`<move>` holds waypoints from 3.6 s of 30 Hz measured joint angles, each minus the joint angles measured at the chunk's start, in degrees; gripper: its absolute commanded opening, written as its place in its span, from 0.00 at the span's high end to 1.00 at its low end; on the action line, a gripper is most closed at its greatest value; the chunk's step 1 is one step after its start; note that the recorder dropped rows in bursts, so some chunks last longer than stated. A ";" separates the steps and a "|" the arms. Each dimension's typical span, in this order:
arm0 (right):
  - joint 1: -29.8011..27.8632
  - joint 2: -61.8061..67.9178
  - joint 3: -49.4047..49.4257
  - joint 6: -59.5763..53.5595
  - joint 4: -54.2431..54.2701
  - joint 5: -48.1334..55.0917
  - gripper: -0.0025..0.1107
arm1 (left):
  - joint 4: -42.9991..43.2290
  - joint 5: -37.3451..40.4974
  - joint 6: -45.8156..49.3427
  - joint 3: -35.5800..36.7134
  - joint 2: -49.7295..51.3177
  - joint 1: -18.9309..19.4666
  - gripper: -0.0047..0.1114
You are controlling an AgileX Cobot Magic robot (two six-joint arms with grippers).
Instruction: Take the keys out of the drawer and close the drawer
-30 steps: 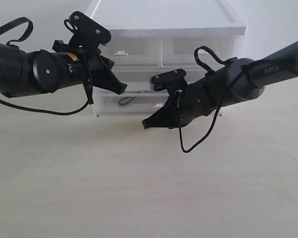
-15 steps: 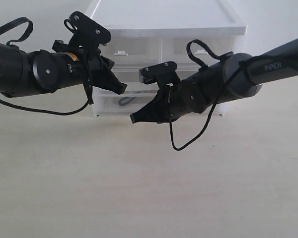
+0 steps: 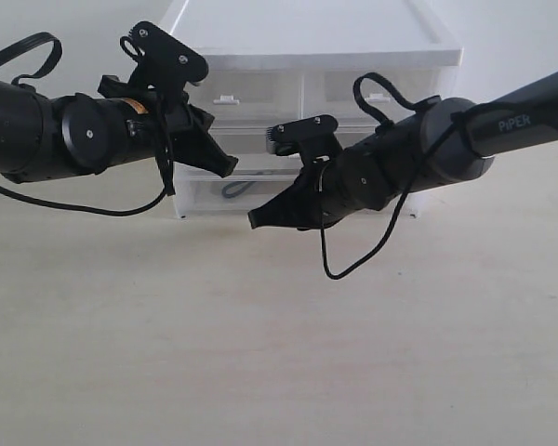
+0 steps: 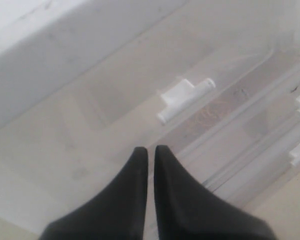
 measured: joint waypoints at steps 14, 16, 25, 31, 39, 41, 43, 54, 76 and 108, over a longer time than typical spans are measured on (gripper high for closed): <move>-1.51 0.00 0.00 0.66 -0.11 0.46 0.81 | 0.00 0.00 0.00 0.00 0.00 0.00 0.92; -1.51 0.00 0.00 0.66 -0.11 0.58 0.66 | 0.00 0.00 0.00 0.00 0.00 0.00 0.92; -1.51 0.00 0.00 0.66 0.18 -0.63 0.52 | 0.00 0.00 0.00 0.00 0.00 0.00 0.92; -1.51 0.00 0.00 1.30 0.71 -4.05 0.52 | 0.00 0.00 0.00 0.00 0.00 0.00 0.92; -1.75 0.00 0.00 3.42 1.03 -4.22 0.52 | 0.00 0.00 0.00 0.00 0.00 0.00 0.92; -2.19 0.00 0.00 3.72 1.03 -4.05 0.52 | 0.00 0.00 0.00 0.00 0.00 0.00 0.92; -2.65 0.00 0.00 3.82 1.27 -3.28 0.52 | 0.00 0.00 0.00 0.00 0.00 0.00 0.92; -2.87 0.34 0.11 4.16 1.97 -3.97 0.52 | 0.00 0.11 0.00 0.00 0.00 0.00 0.92; -2.28 2.62 -2.84 7.62 2.85 -3.13 0.53 | 0.00 0.11 0.00 0.00 0.00 0.00 0.92; -2.28 2.65 -3.62 0.78 1.46 1.62 0.98 | -0.03 0.11 0.00 0.00 0.00 0.04 0.92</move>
